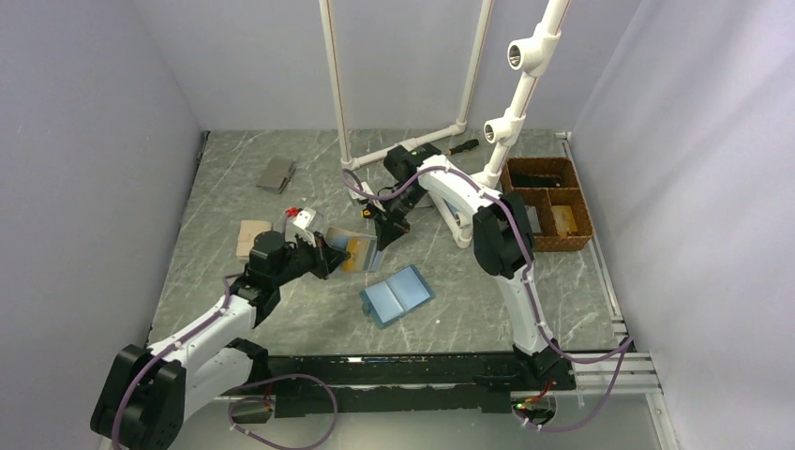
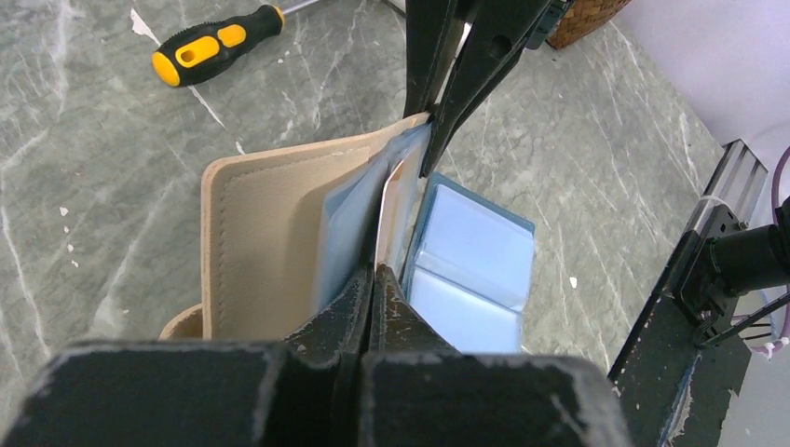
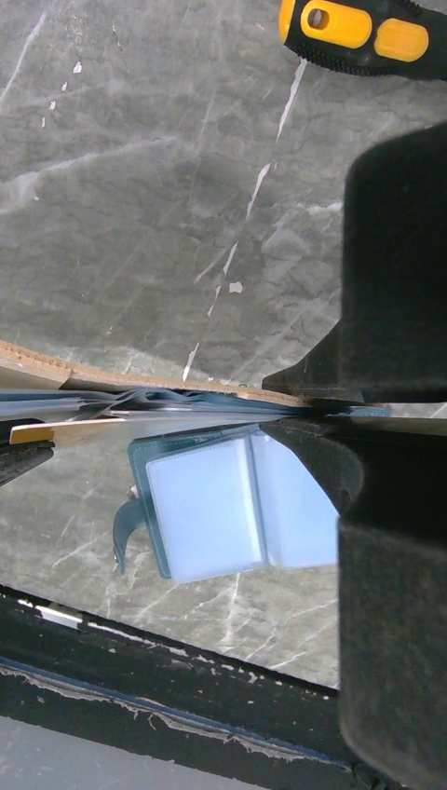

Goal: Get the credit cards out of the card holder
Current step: Remove the credit card from the card holder.

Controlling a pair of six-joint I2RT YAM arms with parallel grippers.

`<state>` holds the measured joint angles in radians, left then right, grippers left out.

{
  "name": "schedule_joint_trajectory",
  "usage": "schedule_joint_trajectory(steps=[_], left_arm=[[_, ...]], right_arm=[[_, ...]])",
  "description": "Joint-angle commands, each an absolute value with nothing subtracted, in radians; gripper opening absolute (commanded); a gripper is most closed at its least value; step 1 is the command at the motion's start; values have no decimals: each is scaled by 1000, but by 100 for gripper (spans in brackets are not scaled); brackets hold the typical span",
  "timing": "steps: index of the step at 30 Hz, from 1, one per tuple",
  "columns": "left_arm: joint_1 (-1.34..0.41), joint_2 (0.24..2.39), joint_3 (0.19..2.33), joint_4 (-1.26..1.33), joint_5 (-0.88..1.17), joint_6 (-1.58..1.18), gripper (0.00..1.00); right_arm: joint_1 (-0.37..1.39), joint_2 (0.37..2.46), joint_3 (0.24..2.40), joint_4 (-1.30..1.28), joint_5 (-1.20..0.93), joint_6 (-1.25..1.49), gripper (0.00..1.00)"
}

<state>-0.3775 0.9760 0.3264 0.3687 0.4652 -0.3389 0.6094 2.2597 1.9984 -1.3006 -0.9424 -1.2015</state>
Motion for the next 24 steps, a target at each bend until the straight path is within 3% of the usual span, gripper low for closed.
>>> schedule_joint_trajectory(steps=[1, 19, 22, 24], left_arm=[[-376, 945, 315, 373, 437, -349, 0], [-374, 610, 267, 112, 237, -442, 0], [-374, 590, 268, 87, 231, -450, 0], [-374, 582, 267, 83, 233, -458, 0]], right_arm=[[606, 2266, 2029, -1305, -953, -1196, 0], [612, 2418, 2114, -1215, -915, -921, 0], [612, 2420, 2099, -1145, -873, -820, 25], [612, 2413, 2089, -1095, -835, -762, 35]])
